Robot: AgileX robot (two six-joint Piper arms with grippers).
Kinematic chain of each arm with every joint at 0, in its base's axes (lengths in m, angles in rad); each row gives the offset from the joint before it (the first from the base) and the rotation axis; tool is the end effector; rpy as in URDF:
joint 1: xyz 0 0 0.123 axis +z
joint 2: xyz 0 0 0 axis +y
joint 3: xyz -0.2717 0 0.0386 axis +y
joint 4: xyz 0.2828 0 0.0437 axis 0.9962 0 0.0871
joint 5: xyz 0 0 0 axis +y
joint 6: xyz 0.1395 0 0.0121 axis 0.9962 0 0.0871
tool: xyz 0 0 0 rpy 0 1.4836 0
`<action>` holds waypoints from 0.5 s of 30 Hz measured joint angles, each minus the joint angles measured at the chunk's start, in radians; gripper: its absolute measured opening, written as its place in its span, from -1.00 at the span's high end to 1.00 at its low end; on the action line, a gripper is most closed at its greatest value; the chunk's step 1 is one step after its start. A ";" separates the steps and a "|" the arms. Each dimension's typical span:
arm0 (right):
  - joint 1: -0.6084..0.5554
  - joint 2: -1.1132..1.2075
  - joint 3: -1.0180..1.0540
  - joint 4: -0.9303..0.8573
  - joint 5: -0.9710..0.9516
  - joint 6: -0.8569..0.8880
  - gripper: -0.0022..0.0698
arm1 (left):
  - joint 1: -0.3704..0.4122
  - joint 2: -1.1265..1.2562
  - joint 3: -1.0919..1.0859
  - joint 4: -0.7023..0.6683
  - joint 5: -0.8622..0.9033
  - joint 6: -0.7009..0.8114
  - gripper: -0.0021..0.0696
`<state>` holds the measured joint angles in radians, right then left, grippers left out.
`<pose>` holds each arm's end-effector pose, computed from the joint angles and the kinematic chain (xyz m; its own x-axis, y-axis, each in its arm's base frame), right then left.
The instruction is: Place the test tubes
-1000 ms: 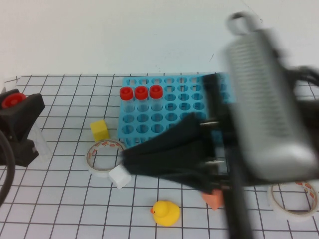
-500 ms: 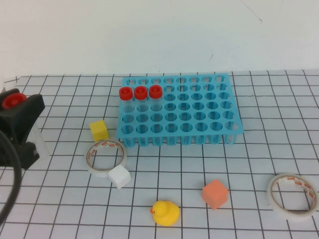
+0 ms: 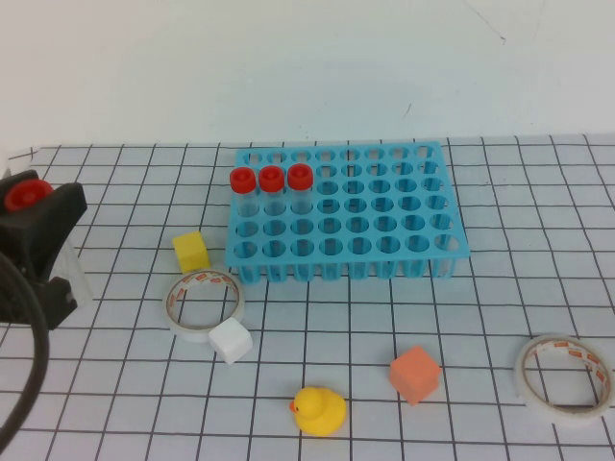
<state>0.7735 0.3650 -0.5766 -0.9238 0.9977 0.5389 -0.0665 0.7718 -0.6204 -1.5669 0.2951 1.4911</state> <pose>0.1519 0.0171 0.3127 -0.3045 -0.3839 -0.8717 -0.1128 0.9233 -0.3672 0.2487 -0.0575 0.3320 -0.0917 -0.0663 -0.9936 0.3472 0.9330 -0.0943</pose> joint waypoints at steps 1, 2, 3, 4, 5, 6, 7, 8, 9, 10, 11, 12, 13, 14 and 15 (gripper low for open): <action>0.000 0.000 0.000 0.069 0.005 -0.026 0.93 | 0.000 0.000 0.000 0.000 0.000 0.000 0.25; 0.000 -0.001 0.000 0.123 0.005 -0.044 0.93 | 0.000 0.000 0.000 0.000 0.000 0.000 0.25; 0.000 -0.002 0.002 0.189 -0.004 -0.066 0.93 | 0.000 0.000 0.000 0.000 0.000 0.000 0.25; 0.000 -0.007 0.002 0.252 -0.016 -0.088 0.93 | 0.000 0.000 0.000 0.000 0.000 0.000 0.25; 0.000 -0.010 0.002 0.314 -0.034 -0.114 0.93 | 0.000 0.000 0.000 0.000 0.000 0.000 0.25; 0.000 -0.016 0.004 0.371 -0.053 -0.142 0.93 | 0.000 0.000 0.000 0.000 0.000 0.000 0.25; 0.000 -0.019 0.004 0.425 -0.068 -0.169 0.93 | 0.000 0.000 0.000 0.000 0.000 0.005 0.25; 0.000 -0.021 0.004 0.463 -0.077 -0.188 0.93 | 0.000 0.000 0.000 0.000 0.000 0.007 0.25; 0.000 -0.023 0.004 0.506 -0.079 -0.214 0.93 | 0.000 0.000 0.000 0.000 0.000 0.019 0.25; 0.000 -0.025 0.006 0.545 -0.079 -0.241 0.93 | 0.000 0.000 0.000 0.000 0.000 0.027 0.25; 0.000 -0.030 0.009 0.572 -0.077 -0.263 0.93 | 0.000 0.000 0.000 0.000 0.000 0.031 0.25; 0.000 -0.037 0.015 0.598 -0.077 -0.288 0.93 | 0.000 0.000 0.000 0.000 0.000 0.038 0.25; 0.000 -0.040 0.025 0.614 -0.076 -0.305 0.93 | 0.000 0.000 0.000 0.000 -0.001 0.043 0.25; 0.000 -0.047 0.036 0.628 -0.076 -0.313 0.93 | 0.000 0.000 0.000 0.000 -0.001 0.045 0.25; 0.000 -0.056 0.050 0.637 -0.076 -0.322 0.93 | 0.000 0.000 0.000 0.000 -0.001 0.047 0.25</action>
<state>0.7735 0.3086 -0.5270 -0.2869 0.9218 0.2171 -0.0665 0.7718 -0.6204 -1.5669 0.2944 1.5377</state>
